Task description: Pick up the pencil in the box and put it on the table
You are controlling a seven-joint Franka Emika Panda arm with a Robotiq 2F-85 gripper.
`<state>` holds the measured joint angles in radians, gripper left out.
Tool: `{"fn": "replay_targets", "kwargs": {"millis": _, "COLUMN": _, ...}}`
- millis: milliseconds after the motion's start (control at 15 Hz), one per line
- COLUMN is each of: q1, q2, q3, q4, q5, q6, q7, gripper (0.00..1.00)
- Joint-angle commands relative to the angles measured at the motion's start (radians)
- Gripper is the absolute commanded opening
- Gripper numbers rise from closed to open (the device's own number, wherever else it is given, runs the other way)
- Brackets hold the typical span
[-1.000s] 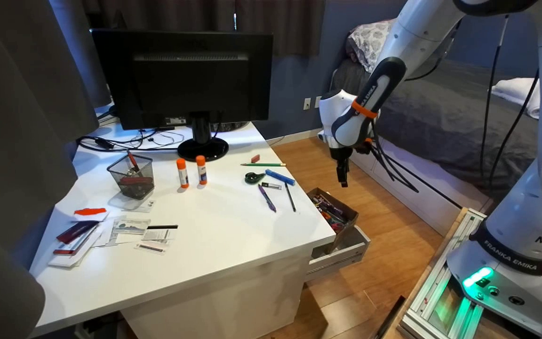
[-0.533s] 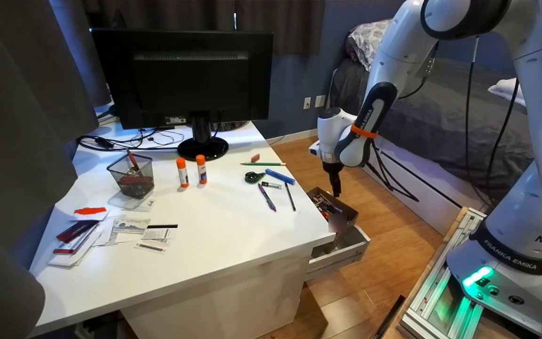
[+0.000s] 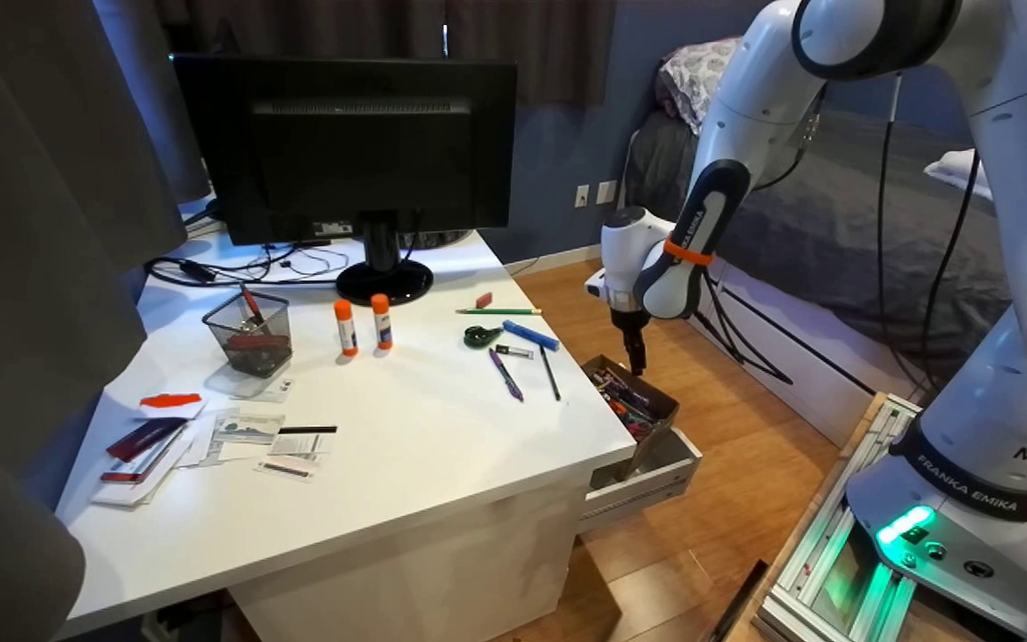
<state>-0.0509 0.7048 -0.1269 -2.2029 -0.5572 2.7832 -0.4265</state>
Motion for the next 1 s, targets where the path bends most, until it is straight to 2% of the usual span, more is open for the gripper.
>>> {"fn": "replay_targets", "kwargs": {"millis": 0, "q1": -0.002, "q2": 0.000, "q3": 0.002, "q4": 0.002, "q5": 0.001, "q6": -0.003, "q7": -0.002, "gripper": 1.00}}
{"fn": "replay_targets", "kwargs": {"millis": 267, "q1": 0.008, "q2": 0.008, "q3": -0.010, "q4": 0.011, "q5": -0.015, "q6": 0.003, "q7": -0.004, "gripper": 1.00}}
{"fn": "replay_targets", "kwargs": {"millis": 467, "q1": -0.006, "q2": 0.026, "q3": -0.007, "q4": 0.031, "q5": -0.036, "q6": 0.001, "q7": -0.067, "gripper": 1.00}}
{"fn": "replay_targets", "kwargs": {"millis": 800, "q1": -0.095, "q2": 0.065, "q3": 0.059, "q4": 0.074, "q5": -0.015, "q6": -0.004, "q7": -0.261, "gripper": 1.00}}
{"fn": "replay_targets", "kwargs": {"millis": 933, "q1": -0.110, "q2": 0.092, "q3": 0.070, "q4": 0.101, "q5": -0.007, "q6": -0.012, "q7": -0.317, "gripper": 1.00}}
